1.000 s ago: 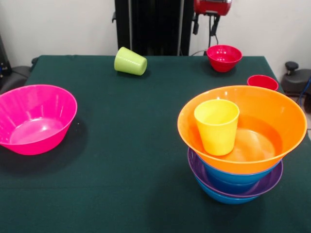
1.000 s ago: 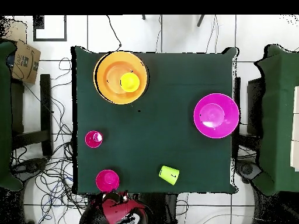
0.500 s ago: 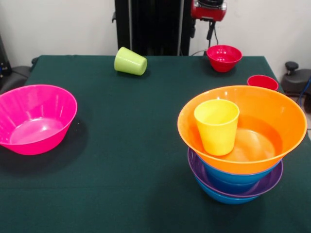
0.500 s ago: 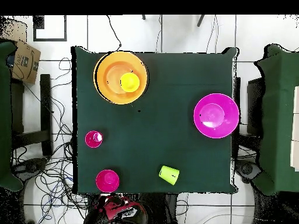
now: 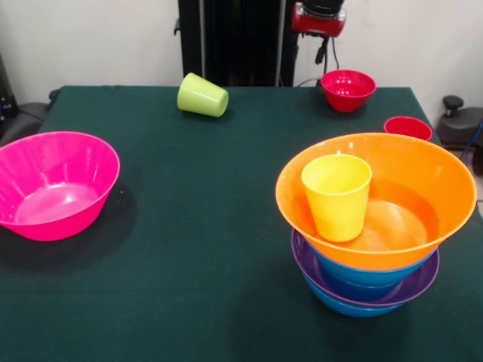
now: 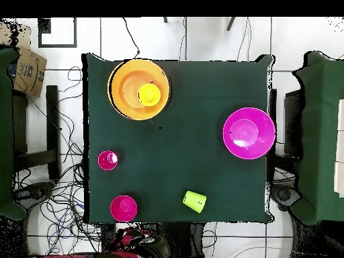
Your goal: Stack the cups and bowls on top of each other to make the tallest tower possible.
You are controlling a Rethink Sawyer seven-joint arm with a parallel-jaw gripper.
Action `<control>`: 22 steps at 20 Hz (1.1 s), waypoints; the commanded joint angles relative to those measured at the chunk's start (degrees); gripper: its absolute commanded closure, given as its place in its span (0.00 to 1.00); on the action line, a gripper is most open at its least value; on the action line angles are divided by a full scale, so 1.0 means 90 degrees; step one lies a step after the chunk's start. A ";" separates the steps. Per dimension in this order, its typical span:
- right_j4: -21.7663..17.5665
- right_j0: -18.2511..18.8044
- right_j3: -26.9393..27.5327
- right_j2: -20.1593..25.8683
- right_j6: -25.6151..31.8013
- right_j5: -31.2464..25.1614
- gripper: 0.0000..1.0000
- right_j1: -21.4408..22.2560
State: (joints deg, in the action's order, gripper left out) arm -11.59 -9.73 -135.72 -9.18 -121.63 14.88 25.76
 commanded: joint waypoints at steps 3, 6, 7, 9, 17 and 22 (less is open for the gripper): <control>0.0774 -0.0270 0.0532 0.0464 -0.1451 0.0562 0.00 -0.0416; 0.0898 -0.0297 0.0526 0.0545 -0.1489 0.0589 0.00 -0.0399; 0.0925 -0.0301 0.0507 0.0562 -0.1497 0.0598 0.00 -0.0382; 0.0960 -0.0293 0.0460 0.0594 -0.1519 0.0622 0.00 -0.0350; 0.1074 -0.0317 0.0455 0.0667 -0.1531 0.0533 0.00 -0.0232; 0.1130 -0.0355 0.0468 0.0696 -0.1626 0.0530 0.00 -0.0187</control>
State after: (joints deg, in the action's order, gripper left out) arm -5.93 -12.03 -135.72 -9.27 -124.59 17.49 24.00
